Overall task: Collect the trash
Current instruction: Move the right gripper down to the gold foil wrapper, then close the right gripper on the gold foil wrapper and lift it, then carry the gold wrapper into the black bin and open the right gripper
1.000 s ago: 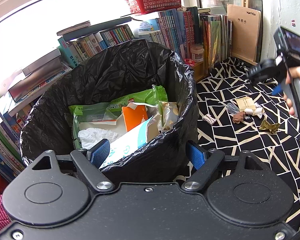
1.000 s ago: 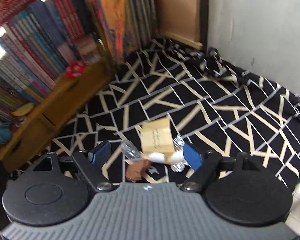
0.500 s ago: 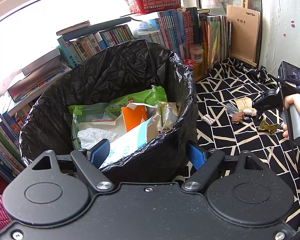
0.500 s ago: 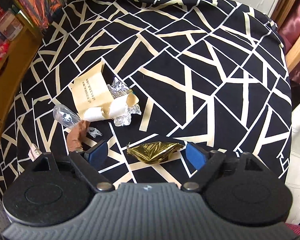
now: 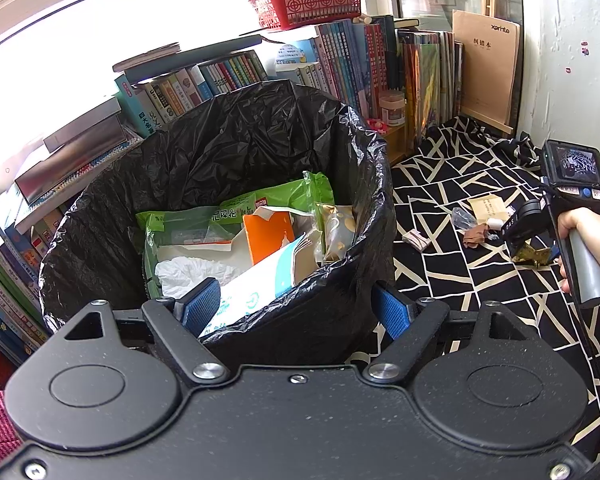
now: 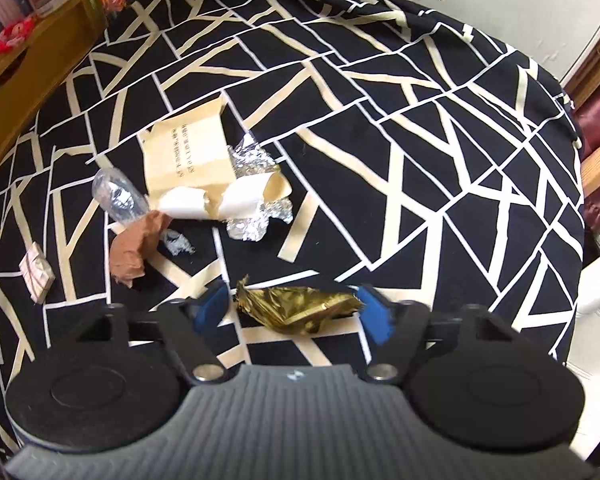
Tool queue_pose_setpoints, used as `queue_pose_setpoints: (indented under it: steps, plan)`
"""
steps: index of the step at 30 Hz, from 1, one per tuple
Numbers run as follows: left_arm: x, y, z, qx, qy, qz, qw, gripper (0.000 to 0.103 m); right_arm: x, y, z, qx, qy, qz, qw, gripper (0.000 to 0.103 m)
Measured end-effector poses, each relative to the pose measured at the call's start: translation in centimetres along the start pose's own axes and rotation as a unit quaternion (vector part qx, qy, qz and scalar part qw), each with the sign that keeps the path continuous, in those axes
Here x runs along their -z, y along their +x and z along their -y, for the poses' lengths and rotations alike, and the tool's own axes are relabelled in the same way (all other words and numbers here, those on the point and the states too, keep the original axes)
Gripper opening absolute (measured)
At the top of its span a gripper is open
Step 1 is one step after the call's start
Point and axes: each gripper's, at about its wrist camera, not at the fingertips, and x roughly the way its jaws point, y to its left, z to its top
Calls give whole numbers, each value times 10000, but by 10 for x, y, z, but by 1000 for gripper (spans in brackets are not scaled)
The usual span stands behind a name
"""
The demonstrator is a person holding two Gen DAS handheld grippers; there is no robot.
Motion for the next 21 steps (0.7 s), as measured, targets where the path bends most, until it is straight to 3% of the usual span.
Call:
queue_pose_setpoints:
  steps: [1,2,12,18,21]
  plan:
    - [0,0,0,2,-2,-1,10000,81,0,-1,-2,-16,-30,-8,10000,63]
    - [0,0,0,2,-3,-1,10000,81,0,-2,-4,-32,-71,6,10000,61]
    - [-1,0,0,-8,7,1,10000,81,-5,-33,-22,-553,-238,427,9973,59]
    - [-1,1,0,-27,24,-4,10000,81,-9,-69,-37,-1342,-376,969,9855,59]
    - [-1,1,0,-29,28,-3,10000,81,-12,-93,-41,-2017,-345,1352,9695,59]
